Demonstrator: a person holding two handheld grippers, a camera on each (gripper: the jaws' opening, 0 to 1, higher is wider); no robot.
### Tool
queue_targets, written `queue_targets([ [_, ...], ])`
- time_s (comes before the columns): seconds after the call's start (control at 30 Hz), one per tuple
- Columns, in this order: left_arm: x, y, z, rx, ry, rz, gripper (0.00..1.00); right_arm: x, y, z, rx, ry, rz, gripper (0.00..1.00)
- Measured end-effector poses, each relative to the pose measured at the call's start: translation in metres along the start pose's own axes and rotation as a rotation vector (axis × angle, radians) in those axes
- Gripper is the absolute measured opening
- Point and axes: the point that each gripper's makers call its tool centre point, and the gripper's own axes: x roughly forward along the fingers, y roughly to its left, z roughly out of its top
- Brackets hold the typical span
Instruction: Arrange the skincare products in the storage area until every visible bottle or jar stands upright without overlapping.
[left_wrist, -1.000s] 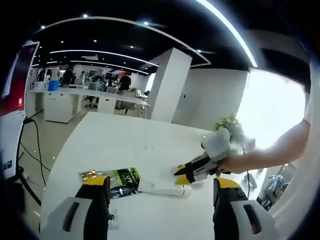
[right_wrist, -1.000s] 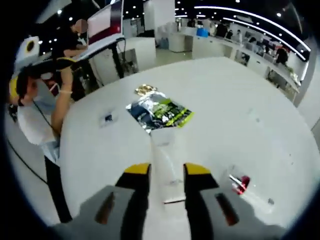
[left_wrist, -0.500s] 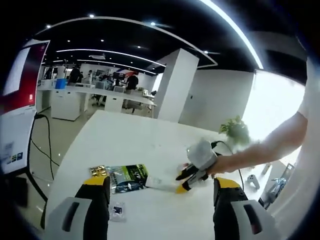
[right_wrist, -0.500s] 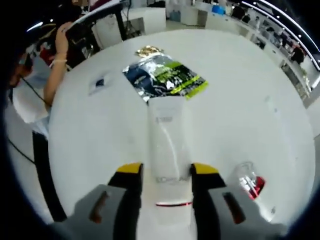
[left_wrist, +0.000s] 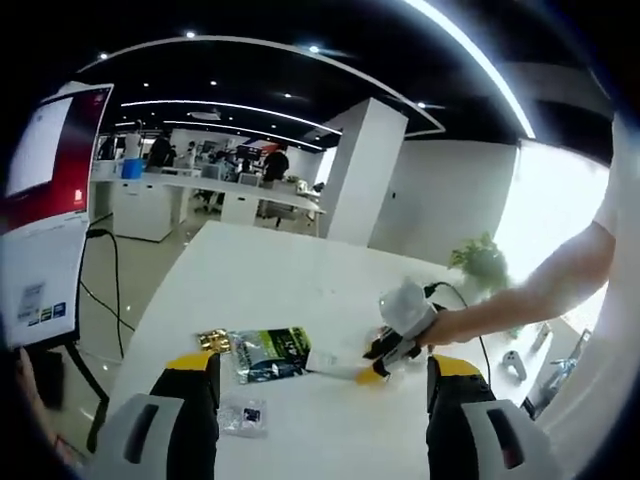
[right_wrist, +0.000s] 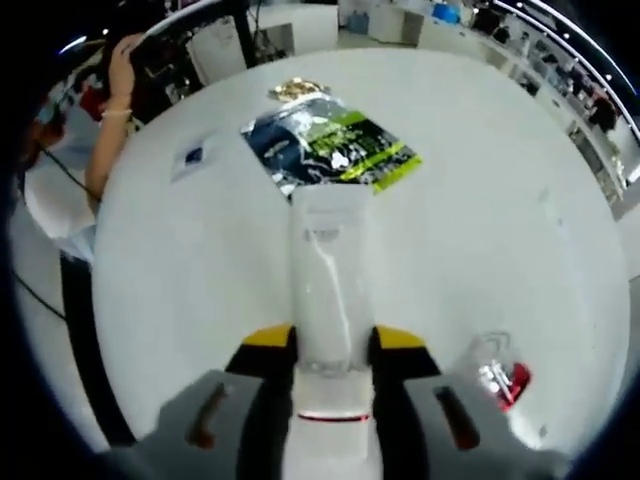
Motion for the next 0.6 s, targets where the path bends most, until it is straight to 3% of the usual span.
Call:
queue_targets([
  [0.27,-0.004,0.005,-0.001,-0.002,-0.002,0.009,0.88,-0.007,0.002,0.003,0.03,-0.011,0.007,0.12],
  [0.5,-0.003,0.0,0.001,-0.002,-0.012,0.001,0.88,-0.011,0.011,0.0,0.041,-0.034,0.037,0.08],
  [0.6,-0.003,-0.002,-0.001,-0.007,-0.011,-0.005,0.87,-0.019,0.015,0.006,0.071,-0.085,0.037,0.08],
])
